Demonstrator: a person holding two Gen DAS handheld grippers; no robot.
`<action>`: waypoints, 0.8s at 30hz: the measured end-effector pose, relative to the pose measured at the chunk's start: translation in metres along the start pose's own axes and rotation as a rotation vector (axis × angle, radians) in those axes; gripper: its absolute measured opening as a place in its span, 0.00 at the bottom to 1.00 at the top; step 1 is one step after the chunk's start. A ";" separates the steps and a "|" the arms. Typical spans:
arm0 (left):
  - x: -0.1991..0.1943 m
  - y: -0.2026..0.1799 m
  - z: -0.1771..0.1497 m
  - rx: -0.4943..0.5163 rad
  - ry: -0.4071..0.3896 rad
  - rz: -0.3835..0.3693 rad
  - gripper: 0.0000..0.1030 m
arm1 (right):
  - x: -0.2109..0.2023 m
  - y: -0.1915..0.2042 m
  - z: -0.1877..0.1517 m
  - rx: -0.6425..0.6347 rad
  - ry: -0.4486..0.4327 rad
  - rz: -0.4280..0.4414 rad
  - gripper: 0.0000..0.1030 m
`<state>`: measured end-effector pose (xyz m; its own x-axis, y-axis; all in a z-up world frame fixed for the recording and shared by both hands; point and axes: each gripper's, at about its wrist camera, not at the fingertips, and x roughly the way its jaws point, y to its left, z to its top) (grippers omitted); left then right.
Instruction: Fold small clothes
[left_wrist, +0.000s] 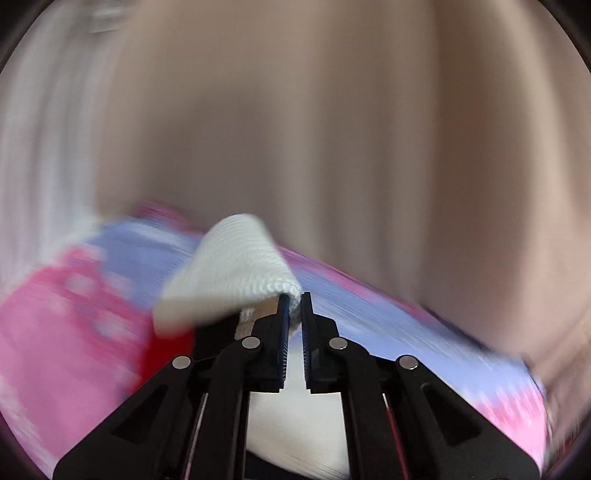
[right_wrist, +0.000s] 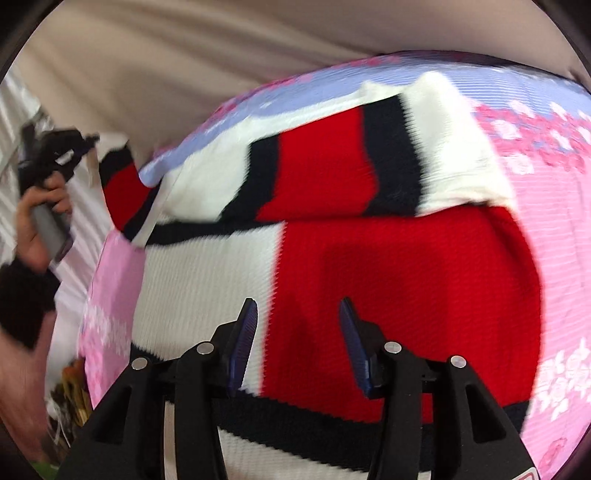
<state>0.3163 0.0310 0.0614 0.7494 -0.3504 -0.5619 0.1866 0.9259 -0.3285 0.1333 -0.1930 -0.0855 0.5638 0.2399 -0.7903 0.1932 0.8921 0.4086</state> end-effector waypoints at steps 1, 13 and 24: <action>0.006 -0.024 -0.018 0.019 0.044 -0.035 0.06 | -0.006 -0.011 0.002 0.019 -0.016 -0.007 0.45; 0.027 0.010 -0.140 -0.356 0.244 0.054 0.56 | -0.033 -0.090 0.035 0.076 -0.110 -0.051 0.58; 0.040 0.147 -0.115 -0.765 0.200 0.134 0.50 | 0.041 -0.087 0.112 0.168 -0.109 0.002 0.60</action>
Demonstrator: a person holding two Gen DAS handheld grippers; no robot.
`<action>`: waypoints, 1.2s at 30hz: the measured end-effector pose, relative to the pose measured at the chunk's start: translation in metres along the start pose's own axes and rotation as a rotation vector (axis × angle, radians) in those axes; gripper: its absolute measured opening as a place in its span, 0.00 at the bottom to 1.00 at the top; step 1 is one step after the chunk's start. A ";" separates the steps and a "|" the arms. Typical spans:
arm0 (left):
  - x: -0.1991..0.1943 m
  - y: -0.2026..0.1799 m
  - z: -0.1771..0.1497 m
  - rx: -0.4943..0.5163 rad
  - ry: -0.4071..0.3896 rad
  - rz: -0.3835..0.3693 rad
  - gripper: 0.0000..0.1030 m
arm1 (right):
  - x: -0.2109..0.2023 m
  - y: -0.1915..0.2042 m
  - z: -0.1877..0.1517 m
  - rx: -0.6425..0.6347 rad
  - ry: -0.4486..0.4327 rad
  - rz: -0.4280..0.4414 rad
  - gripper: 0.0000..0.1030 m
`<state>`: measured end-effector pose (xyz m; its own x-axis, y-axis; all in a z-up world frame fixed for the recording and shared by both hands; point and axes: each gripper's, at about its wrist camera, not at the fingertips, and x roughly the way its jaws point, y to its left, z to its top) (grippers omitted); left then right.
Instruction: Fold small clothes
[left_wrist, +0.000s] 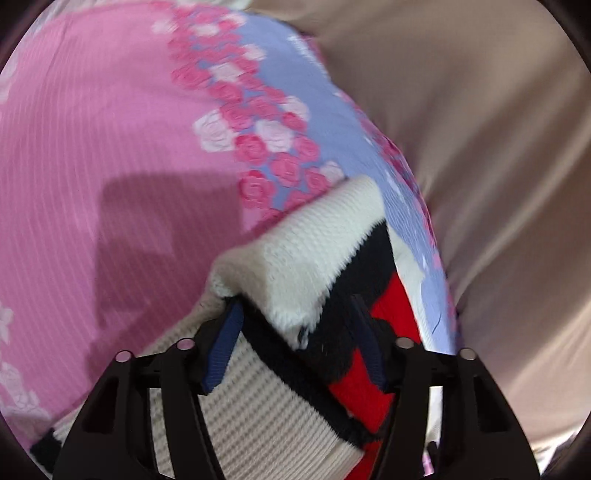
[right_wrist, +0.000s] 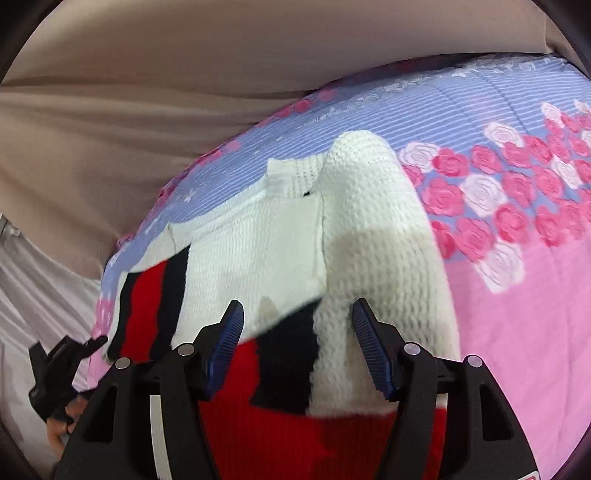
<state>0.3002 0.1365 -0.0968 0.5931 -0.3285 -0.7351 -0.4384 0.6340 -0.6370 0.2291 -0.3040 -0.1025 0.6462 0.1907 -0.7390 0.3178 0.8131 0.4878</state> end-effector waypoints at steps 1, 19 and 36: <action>0.000 -0.001 0.001 -0.005 0.000 -0.007 0.40 | 0.004 0.003 0.003 0.006 -0.006 -0.007 0.57; 0.000 0.013 -0.015 0.068 -0.055 0.052 0.12 | -0.031 -0.003 0.021 -0.048 -0.039 0.070 0.31; 0.002 0.009 -0.028 0.164 -0.036 0.088 0.12 | -0.028 -0.010 0.013 -0.096 -0.032 -0.059 0.10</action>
<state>0.2783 0.1219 -0.1106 0.5823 -0.2433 -0.7757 -0.3755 0.7658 -0.5220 0.2168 -0.3250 -0.0804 0.6506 0.1244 -0.7492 0.2893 0.8715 0.3959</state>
